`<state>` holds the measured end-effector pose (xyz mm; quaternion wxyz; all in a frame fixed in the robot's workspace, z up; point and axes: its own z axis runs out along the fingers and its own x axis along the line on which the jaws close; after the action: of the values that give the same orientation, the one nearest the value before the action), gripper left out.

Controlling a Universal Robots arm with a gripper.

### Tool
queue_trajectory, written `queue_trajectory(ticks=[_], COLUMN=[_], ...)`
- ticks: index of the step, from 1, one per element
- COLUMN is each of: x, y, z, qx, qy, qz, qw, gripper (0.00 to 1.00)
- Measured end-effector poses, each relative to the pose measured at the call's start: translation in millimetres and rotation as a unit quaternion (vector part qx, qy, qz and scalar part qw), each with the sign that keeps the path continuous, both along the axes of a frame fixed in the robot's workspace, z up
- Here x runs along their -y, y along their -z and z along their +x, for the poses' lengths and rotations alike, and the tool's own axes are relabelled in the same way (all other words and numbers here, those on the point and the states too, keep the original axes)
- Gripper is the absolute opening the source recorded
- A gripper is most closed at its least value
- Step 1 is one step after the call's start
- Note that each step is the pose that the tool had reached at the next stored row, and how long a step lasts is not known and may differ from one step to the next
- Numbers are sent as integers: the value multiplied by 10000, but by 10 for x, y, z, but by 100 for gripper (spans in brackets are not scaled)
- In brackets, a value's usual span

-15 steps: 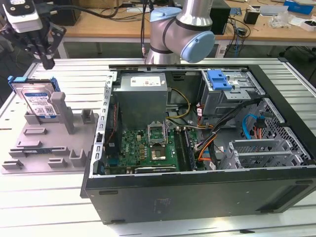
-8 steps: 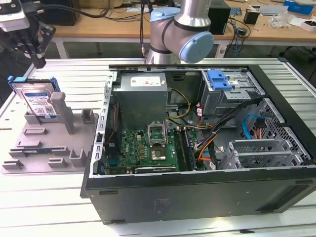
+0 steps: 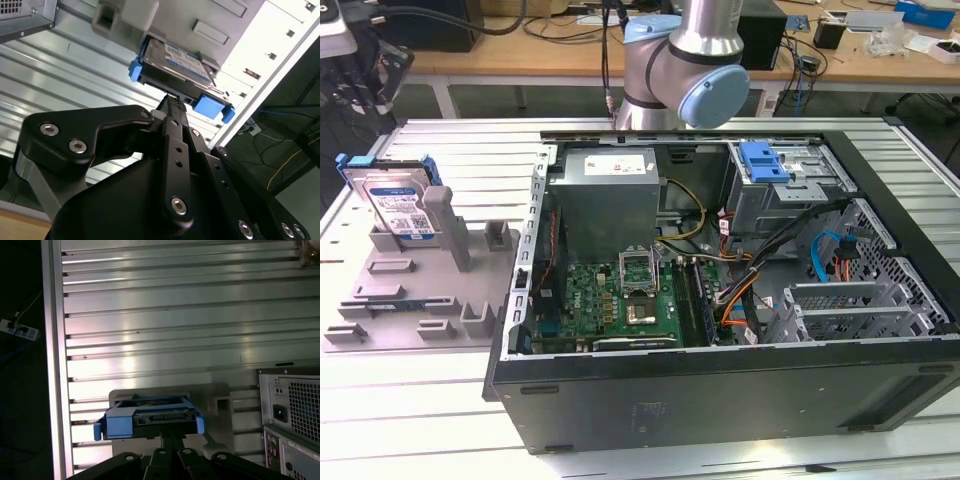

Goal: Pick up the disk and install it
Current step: 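Reach for the disk, then pick up the disk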

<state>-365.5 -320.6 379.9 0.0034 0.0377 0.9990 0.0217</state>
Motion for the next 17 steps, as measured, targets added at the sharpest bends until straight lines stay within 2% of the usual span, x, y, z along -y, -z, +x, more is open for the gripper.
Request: queue_trajectory(ticks=[5, 7, 17], x=[-97, -122, -122], y=[8, 9, 9], z=[-147, -168, -170], qx=[0, 0, 0], qy=[0, 1, -2], qz=[0, 0, 0], qw=[10000, 10000, 10000], gripper=[11, 11, 11])
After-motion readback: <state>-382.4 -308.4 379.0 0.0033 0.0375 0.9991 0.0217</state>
